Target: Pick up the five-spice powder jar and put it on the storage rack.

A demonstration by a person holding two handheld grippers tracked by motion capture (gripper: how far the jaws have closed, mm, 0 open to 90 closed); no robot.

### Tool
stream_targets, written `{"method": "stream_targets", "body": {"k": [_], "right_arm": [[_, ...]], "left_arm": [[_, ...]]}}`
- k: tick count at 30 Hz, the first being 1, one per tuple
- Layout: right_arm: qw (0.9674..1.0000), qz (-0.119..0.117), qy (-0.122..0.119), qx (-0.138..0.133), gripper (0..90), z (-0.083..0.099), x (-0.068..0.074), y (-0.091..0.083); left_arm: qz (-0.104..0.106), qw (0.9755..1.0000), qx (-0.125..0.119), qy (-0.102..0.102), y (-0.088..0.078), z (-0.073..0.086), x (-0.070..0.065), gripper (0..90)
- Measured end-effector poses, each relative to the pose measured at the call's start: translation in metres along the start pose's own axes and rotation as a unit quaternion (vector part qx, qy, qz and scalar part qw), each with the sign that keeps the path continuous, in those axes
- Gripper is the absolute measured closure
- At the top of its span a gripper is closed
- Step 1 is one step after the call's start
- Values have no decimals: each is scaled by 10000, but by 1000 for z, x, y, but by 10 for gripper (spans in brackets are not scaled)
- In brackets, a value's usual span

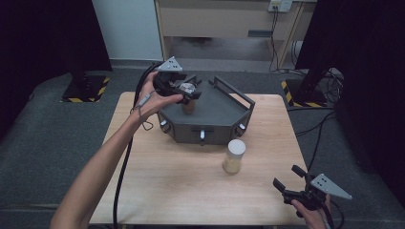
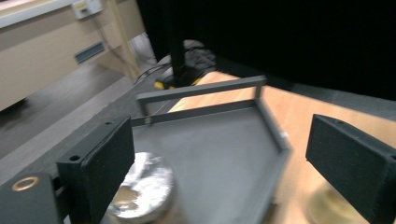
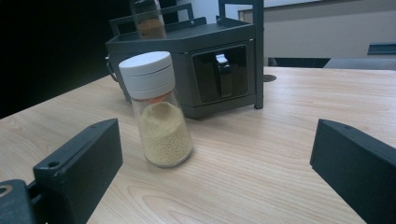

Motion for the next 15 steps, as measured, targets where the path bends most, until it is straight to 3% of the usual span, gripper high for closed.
{"method": "stream_targets", "body": {"k": [4, 7, 15], "right_arm": [[10000, -15, -14, 0, 29, 0, 0, 0], [10000, -15, -25, 6, 30, 0, 0, 0], [10000, -31, -38, 15, 31, -1, 1, 1]], "left_arm": [[59, 9998, -155, 104, -12, 1, -15, 66], [221, 9991, -359, 45, -22, 6, -29, 66], [471, 9976, -399, 318, -42, 16, -63, 67]]}}
Point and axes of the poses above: each handheld gripper's, and its own axes: y roughly forward along the jaws, z roughly out of its underside, x roughly to its left, the point moved 3 cm from there along y, roughly forward along the jaws, and after that the axes turned 8 degrees about z, right-handed, at the moved point
